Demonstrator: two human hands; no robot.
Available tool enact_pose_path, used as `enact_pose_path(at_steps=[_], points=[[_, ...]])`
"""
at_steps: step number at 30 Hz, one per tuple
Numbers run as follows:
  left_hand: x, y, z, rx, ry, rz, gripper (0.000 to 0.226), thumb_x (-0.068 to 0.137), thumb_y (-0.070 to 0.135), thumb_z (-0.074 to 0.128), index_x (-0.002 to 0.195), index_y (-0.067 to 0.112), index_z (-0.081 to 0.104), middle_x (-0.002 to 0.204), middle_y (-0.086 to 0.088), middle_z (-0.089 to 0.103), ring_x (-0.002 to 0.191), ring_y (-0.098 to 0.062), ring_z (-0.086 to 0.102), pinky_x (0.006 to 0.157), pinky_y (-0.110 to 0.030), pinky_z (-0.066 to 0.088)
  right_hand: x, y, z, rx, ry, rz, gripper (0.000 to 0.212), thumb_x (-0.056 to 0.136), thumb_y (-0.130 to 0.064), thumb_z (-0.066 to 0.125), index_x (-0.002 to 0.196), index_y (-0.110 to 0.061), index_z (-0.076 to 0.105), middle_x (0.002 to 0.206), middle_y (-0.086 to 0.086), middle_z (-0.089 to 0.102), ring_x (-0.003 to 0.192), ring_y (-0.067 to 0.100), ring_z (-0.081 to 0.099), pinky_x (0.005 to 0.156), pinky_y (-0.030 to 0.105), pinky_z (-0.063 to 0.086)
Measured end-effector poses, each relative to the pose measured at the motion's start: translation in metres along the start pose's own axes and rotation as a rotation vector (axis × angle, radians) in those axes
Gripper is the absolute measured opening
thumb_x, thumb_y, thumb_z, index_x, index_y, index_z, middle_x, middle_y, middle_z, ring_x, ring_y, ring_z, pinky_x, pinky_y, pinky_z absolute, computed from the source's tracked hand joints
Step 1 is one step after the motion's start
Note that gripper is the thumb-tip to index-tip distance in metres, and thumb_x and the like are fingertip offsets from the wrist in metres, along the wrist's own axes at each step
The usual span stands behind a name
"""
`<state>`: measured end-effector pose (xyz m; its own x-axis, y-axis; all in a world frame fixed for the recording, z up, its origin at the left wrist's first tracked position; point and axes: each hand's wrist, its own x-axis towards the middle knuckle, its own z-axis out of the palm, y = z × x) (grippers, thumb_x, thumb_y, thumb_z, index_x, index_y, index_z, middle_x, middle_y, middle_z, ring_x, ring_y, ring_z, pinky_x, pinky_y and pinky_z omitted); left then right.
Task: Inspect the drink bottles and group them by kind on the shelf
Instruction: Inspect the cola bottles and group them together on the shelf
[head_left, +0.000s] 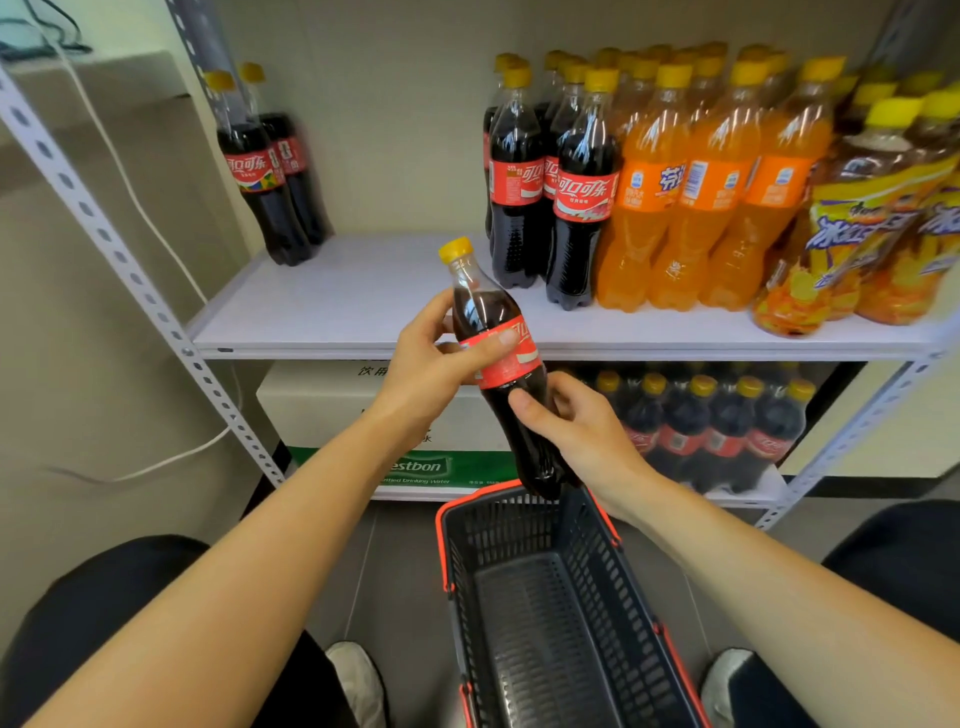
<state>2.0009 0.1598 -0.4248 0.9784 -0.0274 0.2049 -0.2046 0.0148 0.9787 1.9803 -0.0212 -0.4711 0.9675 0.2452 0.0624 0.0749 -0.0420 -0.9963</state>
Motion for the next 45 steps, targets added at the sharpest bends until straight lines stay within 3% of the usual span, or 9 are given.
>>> enact_pose_path(at_steps=[3, 7, 11, 14, 21, 29, 35, 39, 45], points=[[0.001, -0.001, -0.004, -0.100, -0.004, -0.017, 0.062, 0.078, 0.022, 0.081, 0.136, 0.019, 0.057, 0.120, -0.015, 0.071, 0.111, -0.035, 0.070, 0.092, -0.050, 0.059, 0.003, 0.000, -0.003, 0.053, -0.057, 0.009, 0.050, 0.073, -0.046, 0.080, 0.112, -0.019, 0.066, 0.100, 0.000, 0.078, 0.098, 0.015, 0.074, 0.078, 0.024, 0.056], [0.000, -0.001, -0.008, -0.222, -0.058, -0.034, 0.056, 0.085, 0.013, 0.069, 0.139, 0.012, 0.053, 0.119, -0.014, 0.071, 0.111, -0.033, 0.069, 0.095, -0.049, 0.057, 0.006, -0.001, -0.008, 0.029, -0.098, -0.027, 0.052, 0.076, -0.029, 0.078, 0.127, -0.026, 0.064, 0.111, 0.001, 0.077, 0.106, 0.017, 0.072, 0.091, 0.034, 0.056], [0.001, 0.005, -0.006, -0.206, -0.074, -0.069, 0.050, 0.090, 0.021, 0.063, 0.138, 0.013, 0.056, 0.119, -0.005, 0.069, 0.109, -0.022, 0.067, 0.089, -0.037, 0.057, 0.005, -0.002, -0.009, -0.075, -0.001, -0.120, 0.055, 0.072, -0.032, 0.085, 0.122, -0.039, 0.062, 0.106, -0.010, 0.076, 0.101, 0.008, 0.071, 0.085, 0.016, 0.052], [0.002, 0.008, -0.008, -0.083, -0.034, -0.042, 0.036, 0.090, 0.034, 0.066, 0.124, 0.023, 0.068, 0.113, 0.000, 0.072, 0.103, -0.012, 0.069, 0.082, -0.028, 0.055, 0.003, 0.000, -0.008, -0.175, 0.073, -0.165, 0.061, 0.063, -0.038, 0.089, 0.115, -0.047, 0.060, 0.100, -0.009, 0.074, 0.096, 0.007, 0.069, 0.080, 0.019, 0.053], [-0.002, 0.007, -0.012, -0.165, -0.008, -0.001, 0.043, 0.086, 0.023, 0.071, 0.128, 0.021, 0.065, 0.130, -0.007, 0.068, 0.116, -0.023, 0.067, 0.085, -0.033, 0.058, 0.001, 0.006, -0.010, -0.428, 0.232, -0.271, 0.069, 0.064, -0.028, 0.095, 0.123, -0.035, 0.061, 0.113, -0.018, 0.065, 0.102, -0.006, 0.058, 0.080, 0.002, 0.042], [-0.008, 0.002, -0.007, -0.195, -0.133, 0.102, 0.054, 0.084, 0.001, 0.070, 0.136, 0.008, 0.059, 0.136, -0.010, 0.065, 0.122, -0.027, 0.064, 0.095, -0.039, 0.054, 0.009, -0.002, -0.018, -0.395, 0.058, -0.275, 0.078, 0.073, -0.034, 0.091, 0.140, -0.028, 0.050, 0.129, -0.009, 0.062, 0.117, 0.006, 0.060, 0.100, 0.033, 0.052], [-0.019, 0.008, 0.002, -0.058, -0.310, 0.177, 0.057, 0.083, -0.005, 0.072, 0.136, 0.012, 0.059, 0.135, -0.008, 0.067, 0.131, -0.024, 0.059, 0.104, -0.036, 0.050, 0.011, 0.003, -0.026, -0.357, 0.004, -0.359, 0.072, 0.072, -0.031, 0.091, 0.135, -0.038, 0.057, 0.124, -0.017, 0.068, 0.118, 0.003, 0.063, 0.099, 0.023, 0.052], [-0.023, 0.026, -0.001, 0.078, -0.211, 0.302, 0.052, 0.081, 0.009, 0.081, 0.130, 0.016, 0.064, 0.119, -0.009, 0.073, 0.115, -0.030, 0.068, 0.099, -0.040, 0.055, 0.013, 0.007, -0.034, -0.390, 0.090, -0.452, 0.076, 0.069, -0.021, 0.094, 0.133, -0.036, 0.058, 0.127, -0.011, 0.065, 0.122, 0.002, 0.058, 0.103, 0.020, 0.044], [-0.032, 0.032, -0.001, 0.302, -0.091, 0.440, 0.030, 0.081, 0.006, 0.084, 0.108, 0.012, 0.073, 0.101, -0.006, 0.075, 0.087, -0.022, 0.070, 0.078, -0.027, 0.058, 0.010, 0.008, -0.042, -0.534, 0.190, -0.515, 0.074, 0.070, -0.029, 0.091, 0.136, -0.029, 0.059, 0.120, -0.011, 0.057, 0.118, 0.008, 0.056, 0.098, 0.020, 0.043]])
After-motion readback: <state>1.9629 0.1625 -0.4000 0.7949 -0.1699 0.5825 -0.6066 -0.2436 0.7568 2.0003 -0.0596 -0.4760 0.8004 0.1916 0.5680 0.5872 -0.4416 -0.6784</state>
